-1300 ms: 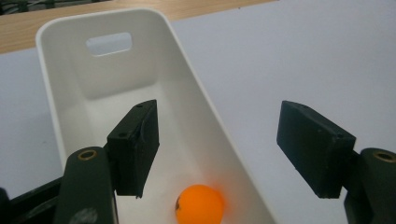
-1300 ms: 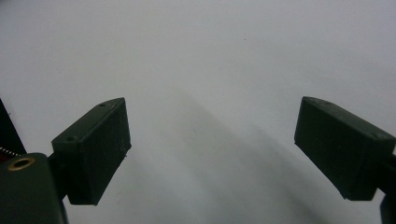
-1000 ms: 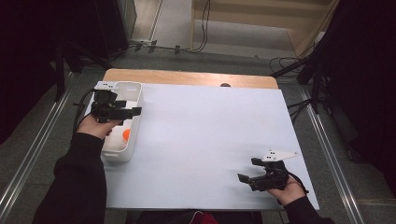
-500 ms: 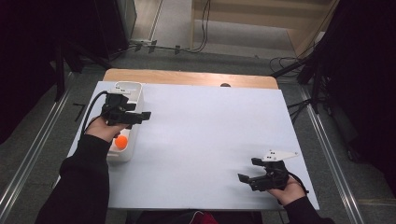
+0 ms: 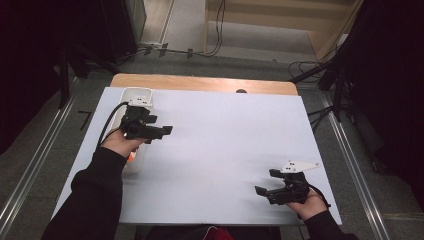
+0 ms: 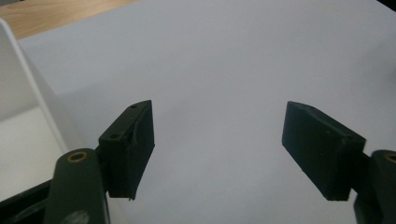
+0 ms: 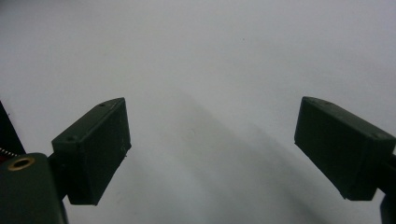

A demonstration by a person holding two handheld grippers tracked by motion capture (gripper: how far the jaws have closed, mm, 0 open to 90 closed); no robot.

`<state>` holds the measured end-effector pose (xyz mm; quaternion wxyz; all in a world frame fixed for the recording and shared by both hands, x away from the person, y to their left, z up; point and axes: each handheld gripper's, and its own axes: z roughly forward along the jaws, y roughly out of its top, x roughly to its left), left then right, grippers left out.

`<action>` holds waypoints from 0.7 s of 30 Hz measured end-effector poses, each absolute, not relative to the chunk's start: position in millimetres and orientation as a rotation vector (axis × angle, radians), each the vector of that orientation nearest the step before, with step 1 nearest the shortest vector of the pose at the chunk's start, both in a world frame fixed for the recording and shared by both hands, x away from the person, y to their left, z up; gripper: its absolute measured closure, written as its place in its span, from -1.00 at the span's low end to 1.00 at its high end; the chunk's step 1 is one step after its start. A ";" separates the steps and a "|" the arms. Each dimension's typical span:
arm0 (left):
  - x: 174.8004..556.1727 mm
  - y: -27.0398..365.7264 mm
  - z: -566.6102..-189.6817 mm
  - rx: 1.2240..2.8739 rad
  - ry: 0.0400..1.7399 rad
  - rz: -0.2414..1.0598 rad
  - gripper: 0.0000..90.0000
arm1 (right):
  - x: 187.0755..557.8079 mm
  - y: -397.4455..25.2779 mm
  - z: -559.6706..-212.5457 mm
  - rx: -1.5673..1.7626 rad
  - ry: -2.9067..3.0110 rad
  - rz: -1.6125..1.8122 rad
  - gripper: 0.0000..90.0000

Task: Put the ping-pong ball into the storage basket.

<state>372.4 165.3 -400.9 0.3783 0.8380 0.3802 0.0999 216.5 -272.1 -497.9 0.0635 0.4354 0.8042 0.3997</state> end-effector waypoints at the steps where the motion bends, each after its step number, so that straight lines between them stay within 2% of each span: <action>1: 371.6 163.2 -401.4 2.142 0.966 0.246 -0.50 | 216.5 -272.2 -497.9 1.312 2.431 1.208 -0.79; 15: 365.4 150.4 -411.1 2.136 0.935 0.178 -0.52 | 216.3 -272.0 -498.1 1.319 2.431 1.200 -0.79; 21: 361.6 146.0 -415.2 2.156 0.928 0.205 -0.52 | 216.1 -272.3 -498.0 1.316 2.431 1.204 -0.79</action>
